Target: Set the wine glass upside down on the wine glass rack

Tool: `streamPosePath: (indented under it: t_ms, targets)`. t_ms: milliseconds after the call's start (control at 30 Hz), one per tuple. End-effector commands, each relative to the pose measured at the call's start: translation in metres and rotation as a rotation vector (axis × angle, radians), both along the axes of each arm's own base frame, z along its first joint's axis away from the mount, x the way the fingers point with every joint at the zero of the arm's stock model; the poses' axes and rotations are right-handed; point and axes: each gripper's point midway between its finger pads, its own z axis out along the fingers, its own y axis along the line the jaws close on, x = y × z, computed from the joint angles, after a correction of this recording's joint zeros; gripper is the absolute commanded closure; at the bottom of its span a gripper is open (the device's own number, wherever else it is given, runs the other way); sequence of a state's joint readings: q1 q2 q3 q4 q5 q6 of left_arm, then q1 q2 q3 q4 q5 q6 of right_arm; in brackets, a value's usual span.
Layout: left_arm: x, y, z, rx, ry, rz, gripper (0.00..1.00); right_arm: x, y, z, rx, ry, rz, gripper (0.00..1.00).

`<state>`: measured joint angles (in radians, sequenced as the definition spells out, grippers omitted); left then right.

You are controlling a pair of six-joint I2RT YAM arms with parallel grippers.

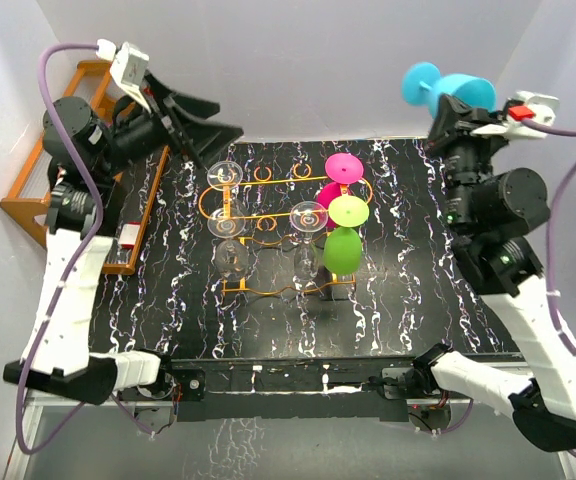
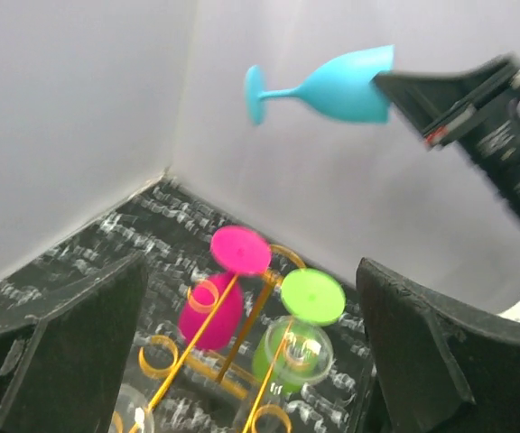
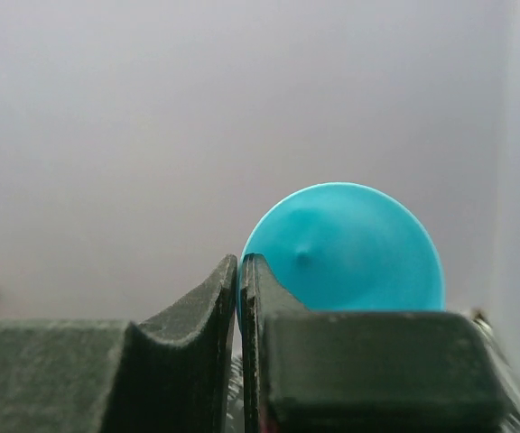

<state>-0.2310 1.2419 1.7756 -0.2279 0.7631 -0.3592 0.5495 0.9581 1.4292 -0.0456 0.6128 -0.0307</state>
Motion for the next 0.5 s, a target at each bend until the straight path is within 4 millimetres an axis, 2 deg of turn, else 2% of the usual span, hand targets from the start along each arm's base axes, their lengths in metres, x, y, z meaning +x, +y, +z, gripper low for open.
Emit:
streamPosePath:
  t_ms: [0,67,133,300,467]
  targets:
    - [-0.006,-0.014,0.069,-0.300,-0.073,-0.171,0.03,-0.025,0.039,0.079,-0.033,-0.418,0.208,0.92]
    - [0.008,-0.018,0.071,-0.354,-0.036,-0.183,0.04,-0.030,0.052,0.090,-0.047,-0.528,0.257,0.92]
    - [0.022,-0.027,0.072,-0.368,-0.011,-0.198,0.04,-0.027,0.057,0.096,-0.004,-0.571,0.277,0.92]
    - [0.031,-0.037,0.090,-0.418,-0.017,-0.223,0.03,-0.043,0.054,0.106,0.093,-0.772,0.293,0.92]
    - [0.039,-0.056,0.091,-0.431,0.011,-0.251,0.03,-0.052,0.064,0.108,0.124,-0.872,0.371,0.92]
